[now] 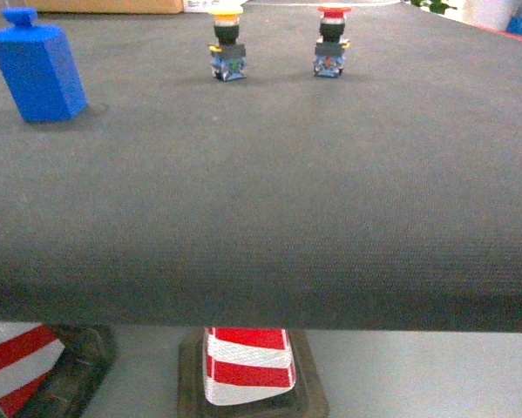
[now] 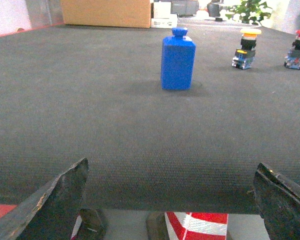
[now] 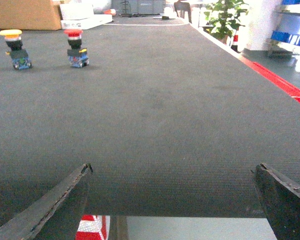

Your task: Pick blue part to blue bin on bottom shelf

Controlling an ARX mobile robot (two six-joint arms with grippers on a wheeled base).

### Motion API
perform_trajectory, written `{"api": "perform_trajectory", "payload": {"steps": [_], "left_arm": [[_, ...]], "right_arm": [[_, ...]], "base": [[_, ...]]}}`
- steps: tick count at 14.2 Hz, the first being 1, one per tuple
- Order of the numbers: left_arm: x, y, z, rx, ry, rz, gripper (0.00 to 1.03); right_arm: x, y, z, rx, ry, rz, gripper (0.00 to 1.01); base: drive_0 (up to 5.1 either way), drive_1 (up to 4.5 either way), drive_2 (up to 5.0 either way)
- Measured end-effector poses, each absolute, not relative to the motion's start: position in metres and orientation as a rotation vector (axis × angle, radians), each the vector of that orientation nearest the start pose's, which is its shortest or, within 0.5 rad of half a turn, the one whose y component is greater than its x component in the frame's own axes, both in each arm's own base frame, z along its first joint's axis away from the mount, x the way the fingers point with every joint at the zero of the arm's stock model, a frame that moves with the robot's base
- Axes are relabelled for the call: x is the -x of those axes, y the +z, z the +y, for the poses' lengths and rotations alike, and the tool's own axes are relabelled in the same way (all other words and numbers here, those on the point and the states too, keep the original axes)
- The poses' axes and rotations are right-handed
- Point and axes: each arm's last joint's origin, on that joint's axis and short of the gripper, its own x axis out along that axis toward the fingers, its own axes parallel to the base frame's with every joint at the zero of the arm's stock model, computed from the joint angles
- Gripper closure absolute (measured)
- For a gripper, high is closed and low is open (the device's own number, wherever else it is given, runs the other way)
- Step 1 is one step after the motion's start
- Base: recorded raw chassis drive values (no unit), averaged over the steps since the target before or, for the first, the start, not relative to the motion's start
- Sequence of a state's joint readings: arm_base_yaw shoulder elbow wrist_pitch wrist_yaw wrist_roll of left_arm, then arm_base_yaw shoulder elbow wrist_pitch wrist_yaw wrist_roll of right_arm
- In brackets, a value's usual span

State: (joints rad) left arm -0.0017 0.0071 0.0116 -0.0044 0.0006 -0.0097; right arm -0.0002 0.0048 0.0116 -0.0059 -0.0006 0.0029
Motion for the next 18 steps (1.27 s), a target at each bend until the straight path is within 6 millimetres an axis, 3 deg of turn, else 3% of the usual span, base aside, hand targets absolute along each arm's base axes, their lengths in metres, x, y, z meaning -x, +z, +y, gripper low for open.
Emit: {"api": "perform_trajectory", "payload": {"steps": [18], "left_arm": [[-0.0974,0.1666,-0.0002,0.010,-0.002,-0.001,0.05]], "right_arm": [[-0.0973,0.1666,0.0000,-0.002,0.000,-0.002,0.03]], "base": [[0.0,0.00,0.0]]}}
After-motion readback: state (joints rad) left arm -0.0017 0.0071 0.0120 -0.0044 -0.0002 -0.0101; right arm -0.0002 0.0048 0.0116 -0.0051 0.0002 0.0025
